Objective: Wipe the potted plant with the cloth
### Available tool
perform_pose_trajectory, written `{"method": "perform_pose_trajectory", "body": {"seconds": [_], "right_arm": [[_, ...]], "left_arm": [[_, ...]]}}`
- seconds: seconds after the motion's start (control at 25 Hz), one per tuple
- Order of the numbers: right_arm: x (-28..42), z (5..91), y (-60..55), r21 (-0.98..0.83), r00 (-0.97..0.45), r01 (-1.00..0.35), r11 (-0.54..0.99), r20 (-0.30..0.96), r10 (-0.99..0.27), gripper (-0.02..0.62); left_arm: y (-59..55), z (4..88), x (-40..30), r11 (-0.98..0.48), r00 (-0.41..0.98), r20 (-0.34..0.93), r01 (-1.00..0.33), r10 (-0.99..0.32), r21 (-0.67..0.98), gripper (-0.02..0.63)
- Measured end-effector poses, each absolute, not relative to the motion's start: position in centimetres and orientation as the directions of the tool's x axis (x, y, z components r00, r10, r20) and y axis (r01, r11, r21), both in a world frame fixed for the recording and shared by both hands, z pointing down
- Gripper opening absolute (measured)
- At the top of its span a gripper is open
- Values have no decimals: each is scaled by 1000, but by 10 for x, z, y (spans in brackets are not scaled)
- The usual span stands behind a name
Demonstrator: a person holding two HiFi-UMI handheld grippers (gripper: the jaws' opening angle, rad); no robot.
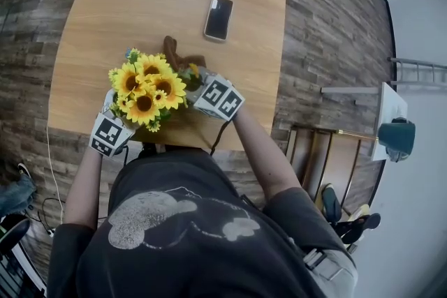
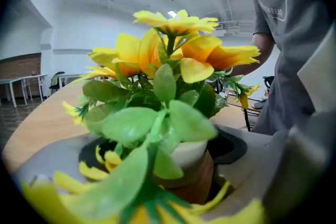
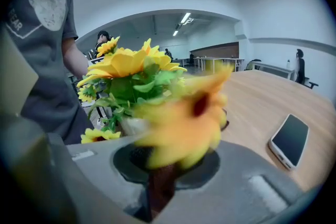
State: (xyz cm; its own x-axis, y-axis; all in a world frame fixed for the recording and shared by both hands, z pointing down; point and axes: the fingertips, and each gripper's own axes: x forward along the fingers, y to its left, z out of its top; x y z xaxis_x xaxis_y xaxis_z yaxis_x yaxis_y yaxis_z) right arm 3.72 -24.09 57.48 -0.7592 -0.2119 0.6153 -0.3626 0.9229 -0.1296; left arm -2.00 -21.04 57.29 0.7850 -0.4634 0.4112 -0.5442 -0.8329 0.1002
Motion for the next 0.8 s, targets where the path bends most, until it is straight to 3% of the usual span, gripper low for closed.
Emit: {"method": "perform_pose_trajectory", "body": {"seconds": [0.6, 0.8], "right_arm": [[41, 574, -173, -164, -750, -416, 895, 618, -235, 55], [33, 571, -156, -183, -758, -435, 881, 602, -249, 54]], "left_arm": [[-202, 574, -14, -948, 876, 422, -301, -232, 103, 500], [-202, 576, -14, -954, 883, 420, -278, -207, 115, 508]]}}
